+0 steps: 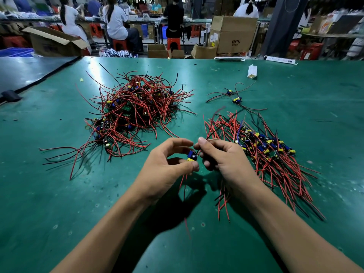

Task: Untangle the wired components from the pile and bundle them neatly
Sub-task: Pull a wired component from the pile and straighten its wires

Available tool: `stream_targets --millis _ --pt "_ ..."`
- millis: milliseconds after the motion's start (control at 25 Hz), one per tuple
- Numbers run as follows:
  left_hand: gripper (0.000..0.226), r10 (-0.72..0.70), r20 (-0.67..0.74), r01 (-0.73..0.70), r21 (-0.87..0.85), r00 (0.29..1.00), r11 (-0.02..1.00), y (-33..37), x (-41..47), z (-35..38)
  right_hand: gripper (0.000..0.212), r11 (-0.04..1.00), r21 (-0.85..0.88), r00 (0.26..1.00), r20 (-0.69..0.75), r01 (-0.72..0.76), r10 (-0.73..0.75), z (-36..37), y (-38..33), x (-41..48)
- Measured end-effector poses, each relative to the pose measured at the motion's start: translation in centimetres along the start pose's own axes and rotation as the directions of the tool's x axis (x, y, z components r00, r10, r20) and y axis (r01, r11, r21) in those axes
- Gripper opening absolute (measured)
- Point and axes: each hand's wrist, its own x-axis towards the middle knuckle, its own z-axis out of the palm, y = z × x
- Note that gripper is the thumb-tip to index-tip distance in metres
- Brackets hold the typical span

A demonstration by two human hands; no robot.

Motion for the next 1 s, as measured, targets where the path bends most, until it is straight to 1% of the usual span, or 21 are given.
stream_targets --millis 40,120,160,240,320,360,440,480,520,560,600,640,680,720,800,840,960,1000 --pt "0.039 -0.049 0.031 0.052 -0.103 0.998 0.993 0.1 0.0 0.1 0.026 0.999 0.034 1.000 0.021 -0.009 0.008 0.0 0.0 0.0" --pt "0.036 -0.162 0.124 0.193 -0.305 0.979 0.932 0.5 -0.1 0.2 0.028 0.997 0.078 0.997 0.077 0.001 -0.007 -0.1 0.0 0.1" --pt "0.035 -0.210 0.166 0.256 -0.342 0.964 0.904 0.6 0.0 0.1 0.028 0.997 0.082 0.994 0.111 0.011 -0.020 -0.3 0.0 0.1" --pt "0.029 -0.281 0.219 0.341 -0.325 0.934 0.882 0.7 0.0 0.0 0.026 0.998 0.056 0.986 0.165 0.024 -0.033 -0.3 -0.2 -0.1" --pt "0.020 -0.318 0.233 0.378 -0.292 0.919 0.879 0.9 -0.1 -0.1 0.024 0.999 0.038 0.986 0.165 0.015 -0.021 0.0 -0.3 -0.3" --pt "0.015 -0.320 0.223 0.373 -0.272 0.921 0.887 0.9 -0.1 -0.1 0.022 0.999 0.048 0.990 0.142 -0.002 -0.005 0.0 -0.3 -0.2" --pt "0.007 -0.288 0.171 0.321 -0.211 0.942 0.923 0.9 -0.3 0.0 0.021 0.995 0.084 0.995 0.080 -0.061 0.054 0.0 -0.3 -0.1" --pt "0.008 -0.249 0.125 0.265 -0.131 0.960 0.955 0.7 -0.3 0.1 0.023 0.990 0.094 0.994 0.053 -0.101 0.096 0.0 -0.3 -0.1" --pt "0.008 -0.191 0.073 0.192 -0.012 0.979 0.981 0.5 -0.2 0.2 0.026 0.985 0.095 0.989 0.032 -0.147 0.144 0.0 -0.2 0.0" --pt "0.008 -0.126 0.038 0.122 0.101 0.991 0.987 0.4 -0.2 0.4 0.029 0.977 0.093 0.982 0.015 -0.190 0.189 0.0 -0.1 -0.1" --pt "0.008 -0.082 0.022 0.077 0.166 0.996 0.983 0.3 -0.2 0.6 0.032 0.972 0.092 0.976 0.001 -0.218 0.219 0.0 0.1 -0.2" --pt "0.008 -0.068 0.014 0.065 0.182 0.998 0.981 0.2 -0.2 0.8 0.033 0.971 0.092 0.975 -0.005 -0.222 0.223 0.1 0.1 -0.2" --pt "0.008 -0.087 0.011 0.084 0.150 0.996 0.985 0.2 -0.2 0.8 0.033 0.974 0.097 0.979 0.000 -0.203 0.204 0.1 0.1 -0.2" --pt "0.007 -0.124 0.023 0.122 0.082 0.992 0.989 0.3 -0.2 0.9 0.032 0.978 0.112 0.984 0.017 -0.177 0.176 0.2 0.1 -0.3" --pt "0.006 -0.193 0.075 0.198 -0.062 0.978 0.978 0.5 -0.3 0.8 0.028 0.975 0.165 0.988 0.072 -0.147 0.137 0.3 -0.1 -0.3" --pt "0.009 -0.207 0.094 0.216 -0.096 0.974 0.972 0.5 -0.3 0.7 0.027 0.972 0.182 0.987 0.091 -0.147 0.132 0.4 -0.1 -0.3" --pt "0.014 -0.196 0.117 0.207 -0.086 0.974 0.975 0.5 -0.3 0.6 0.029 0.964 0.162 0.976 0.102 -0.209 0.195 0.6 0.2 -0.4" --pt "0.014 -0.192 0.126 0.202 -0.071 0.973 0.977 0.3 -0.3 0.6 0.029 0.959 0.153 0.967 0.129 -0.240 0.221 0.6 0.4 -0.5"
